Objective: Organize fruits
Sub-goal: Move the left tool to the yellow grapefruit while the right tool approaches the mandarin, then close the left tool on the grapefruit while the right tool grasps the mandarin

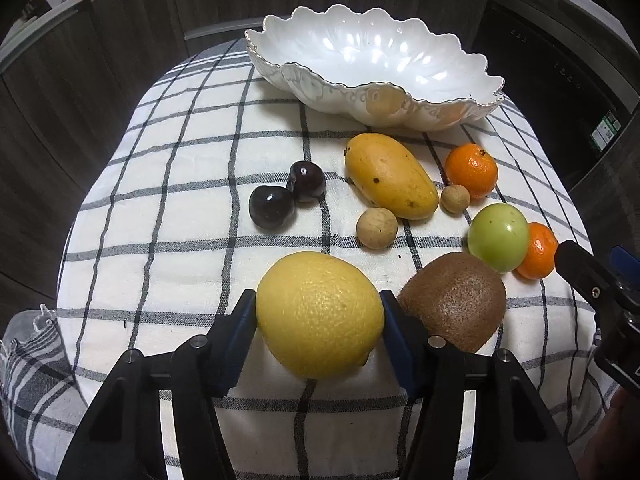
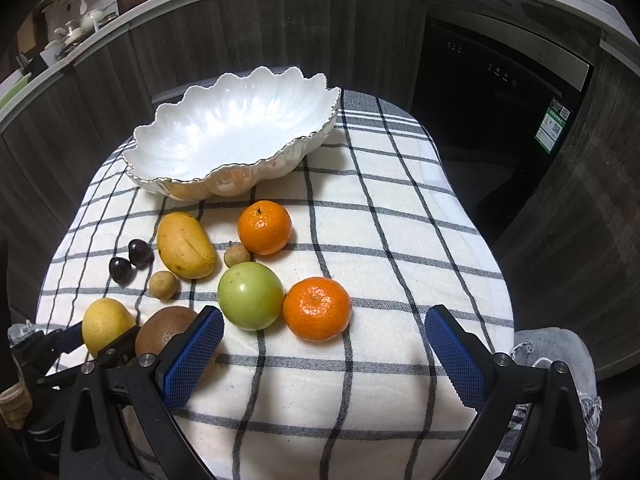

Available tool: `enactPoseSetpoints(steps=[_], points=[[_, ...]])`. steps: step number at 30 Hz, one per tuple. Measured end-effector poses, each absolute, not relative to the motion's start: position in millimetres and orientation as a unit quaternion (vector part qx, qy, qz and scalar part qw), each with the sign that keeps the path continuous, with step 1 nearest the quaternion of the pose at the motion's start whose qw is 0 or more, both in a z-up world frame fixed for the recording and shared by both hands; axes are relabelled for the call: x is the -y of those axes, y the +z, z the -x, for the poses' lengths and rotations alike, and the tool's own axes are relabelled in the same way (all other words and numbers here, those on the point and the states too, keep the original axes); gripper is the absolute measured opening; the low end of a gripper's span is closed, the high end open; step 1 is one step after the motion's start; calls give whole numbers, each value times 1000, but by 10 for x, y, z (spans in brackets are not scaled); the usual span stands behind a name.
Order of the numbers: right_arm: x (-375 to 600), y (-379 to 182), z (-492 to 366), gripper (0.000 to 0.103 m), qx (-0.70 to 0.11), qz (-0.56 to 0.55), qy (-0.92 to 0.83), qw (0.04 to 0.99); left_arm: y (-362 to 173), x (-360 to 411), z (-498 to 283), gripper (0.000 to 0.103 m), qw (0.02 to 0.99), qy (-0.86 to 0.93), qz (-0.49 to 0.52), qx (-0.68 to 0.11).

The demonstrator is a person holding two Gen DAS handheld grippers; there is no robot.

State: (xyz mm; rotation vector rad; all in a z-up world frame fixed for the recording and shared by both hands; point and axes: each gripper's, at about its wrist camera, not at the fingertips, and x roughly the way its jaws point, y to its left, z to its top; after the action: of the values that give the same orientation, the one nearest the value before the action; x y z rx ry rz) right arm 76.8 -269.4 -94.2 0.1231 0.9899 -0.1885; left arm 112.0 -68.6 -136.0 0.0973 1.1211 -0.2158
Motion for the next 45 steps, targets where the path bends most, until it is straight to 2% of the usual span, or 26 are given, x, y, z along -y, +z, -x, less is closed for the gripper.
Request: enactPoseSetpoints(steps=[14, 19, 28, 41, 45], points=[[2707, -958, -869, 102, -471, -71, -77, 876, -1125, 646, -1147, 58, 866, -83, -60, -489], [2746, -1028, -886, 83, -486, -79, -70, 868, -1119, 696, -1156, 58, 866, -89, -60, -488], [2826, -1164, -917, 64, -511, -76, -81, 853, -1133, 753, -1175, 58, 865, -90, -58, -489], [2801, -1286, -1099, 61, -525, -60, -81, 845, -1161, 726, -1221, 58, 863, -83, -53, -495], [2778, -1310, -1164, 48, -526, -64, -68, 845, -1161, 718, -1222, 58, 864, -81, -52, -494]])
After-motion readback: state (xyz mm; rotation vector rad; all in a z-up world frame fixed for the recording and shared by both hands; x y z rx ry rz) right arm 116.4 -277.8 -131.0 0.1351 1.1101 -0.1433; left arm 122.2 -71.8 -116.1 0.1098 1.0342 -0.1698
